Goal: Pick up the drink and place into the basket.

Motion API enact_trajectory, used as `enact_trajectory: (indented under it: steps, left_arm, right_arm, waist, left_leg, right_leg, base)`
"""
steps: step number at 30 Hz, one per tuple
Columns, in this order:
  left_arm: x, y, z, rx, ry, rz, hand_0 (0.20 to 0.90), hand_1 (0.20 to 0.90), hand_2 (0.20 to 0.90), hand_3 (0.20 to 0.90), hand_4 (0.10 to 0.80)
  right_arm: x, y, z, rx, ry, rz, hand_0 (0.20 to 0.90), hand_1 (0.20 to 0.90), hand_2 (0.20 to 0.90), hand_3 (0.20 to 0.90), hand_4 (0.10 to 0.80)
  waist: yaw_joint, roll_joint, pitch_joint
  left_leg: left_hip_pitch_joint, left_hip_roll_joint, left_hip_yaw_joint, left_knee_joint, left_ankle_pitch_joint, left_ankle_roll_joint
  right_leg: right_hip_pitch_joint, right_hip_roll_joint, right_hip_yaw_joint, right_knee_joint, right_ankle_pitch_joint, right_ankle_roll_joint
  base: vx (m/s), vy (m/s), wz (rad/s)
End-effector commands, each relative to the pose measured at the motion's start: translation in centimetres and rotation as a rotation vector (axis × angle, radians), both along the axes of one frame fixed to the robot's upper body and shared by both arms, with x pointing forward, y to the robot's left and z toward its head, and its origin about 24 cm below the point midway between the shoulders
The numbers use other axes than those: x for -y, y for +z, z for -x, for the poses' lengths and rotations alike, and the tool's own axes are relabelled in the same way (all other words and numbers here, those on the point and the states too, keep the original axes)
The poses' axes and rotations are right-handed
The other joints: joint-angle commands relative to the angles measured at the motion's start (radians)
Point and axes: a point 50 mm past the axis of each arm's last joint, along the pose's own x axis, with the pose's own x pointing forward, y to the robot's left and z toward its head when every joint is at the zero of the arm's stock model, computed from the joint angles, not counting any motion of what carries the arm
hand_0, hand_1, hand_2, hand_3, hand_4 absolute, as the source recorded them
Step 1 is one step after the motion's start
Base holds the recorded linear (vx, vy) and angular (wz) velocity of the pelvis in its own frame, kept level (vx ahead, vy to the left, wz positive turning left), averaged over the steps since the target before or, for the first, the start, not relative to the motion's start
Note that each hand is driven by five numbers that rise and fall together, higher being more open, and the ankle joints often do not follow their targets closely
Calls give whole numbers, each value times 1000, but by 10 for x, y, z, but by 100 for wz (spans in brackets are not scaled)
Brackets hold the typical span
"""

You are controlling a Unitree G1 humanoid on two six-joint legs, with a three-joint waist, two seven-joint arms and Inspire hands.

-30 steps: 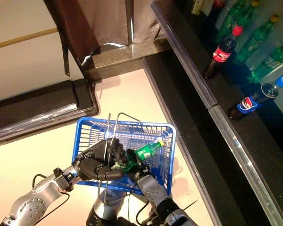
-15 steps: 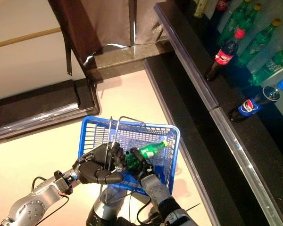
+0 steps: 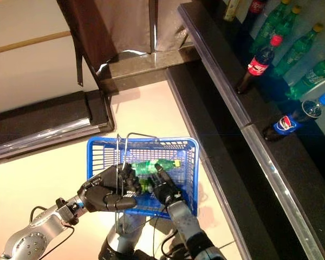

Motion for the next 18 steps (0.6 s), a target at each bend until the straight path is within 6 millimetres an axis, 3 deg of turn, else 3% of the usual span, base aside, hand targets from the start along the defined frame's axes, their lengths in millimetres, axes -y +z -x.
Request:
enact_trajectory:
  steps: [1,6,7,10,11,12,18]
  left_arm:
    - [26,92,24,510,-208,418,300,300,300,200,100]
    - [20,91,27,532,-154,412,300,300,300,200,100]
    - [19,89,27,533,-131,406,300,300,300,200,100]
    - [15,85,28,529,-93,398,300,300,300,200,100]
    - [13,84,29,524,-77,395,300,300,300,200,100]
    - [13,83,30,519,-66,392,300,300,300,200,100]
    - [4,74,34,481,-5,362,300,300,300,200,100]
  right_arm:
    - [-13,37,-3,239,57,14,900,900,900,900,800]
    - [-10,67,10,439,116,22,900,900,900,900,800]
    - [-13,81,17,495,155,25,900,900,900,900,800]
    - [-10,95,30,584,235,53,900,900,900,900,800]
    - [-8,99,35,619,269,52,900,900,900,900,800]
    - [-8,102,38,646,295,53,900,900,900,900,800]
    - [-1,119,61,785,424,47,900,900,900,900,800]
  waist:
    - [-49,9,-148]
    - [-81,-3,-146]
    - [-94,-7,-146]
    - [-119,-8,-153]
    - [-126,-16,-153]
    - [-132,-13,-157]
    - [-158,-32,-181]
  left_leg:
    - [-53,-29,56,56,-12,76]
    - [-50,-20,73,46,-9,78]
    - [-47,-16,80,44,-9,77]
    - [-52,-9,94,35,16,80]
    - [-41,-7,99,39,-8,72]
    - [-49,-5,103,34,16,76]
    - [-28,4,120,26,13,68]
  right_leg:
    - [15,84,-15,-77,129,-49]
    - [6,90,0,-86,135,-43]
    - [4,91,6,-87,135,-41]
    - [-1,97,3,-102,156,-50]
    - [5,98,21,-95,134,-41]
    - [2,100,9,-107,155,-50]
    - [12,108,27,-119,152,-46]
  base:
    - [-27,-1,-6]
    - [-55,-8,-8]
    - [-46,-1,-10]
    - [-55,24,-16]
    - [-85,48,-17]
    - [-16,3,-12]
    - [-8,5,-4]
